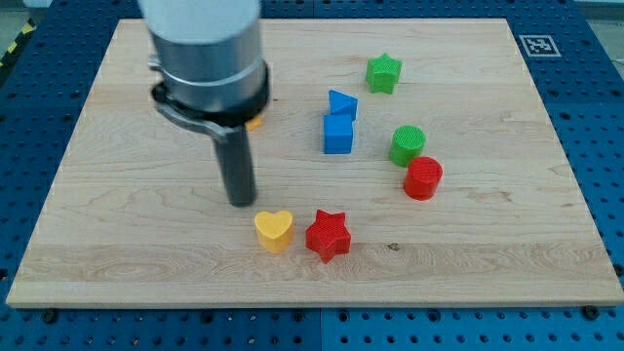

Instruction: Touch the yellow hexagon

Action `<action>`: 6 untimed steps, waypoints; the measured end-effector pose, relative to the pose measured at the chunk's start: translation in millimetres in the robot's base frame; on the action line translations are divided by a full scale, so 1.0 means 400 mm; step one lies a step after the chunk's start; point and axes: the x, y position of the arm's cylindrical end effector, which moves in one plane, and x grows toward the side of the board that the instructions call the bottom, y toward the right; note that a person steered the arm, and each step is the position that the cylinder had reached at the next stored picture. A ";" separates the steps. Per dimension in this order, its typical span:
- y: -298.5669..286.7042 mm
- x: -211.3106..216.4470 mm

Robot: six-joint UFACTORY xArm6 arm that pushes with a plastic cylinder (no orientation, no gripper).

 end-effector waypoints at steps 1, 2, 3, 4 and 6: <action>-0.108 -0.164; -0.103 -0.369; 0.005 -0.470; 0.024 -0.466; 0.042 -0.344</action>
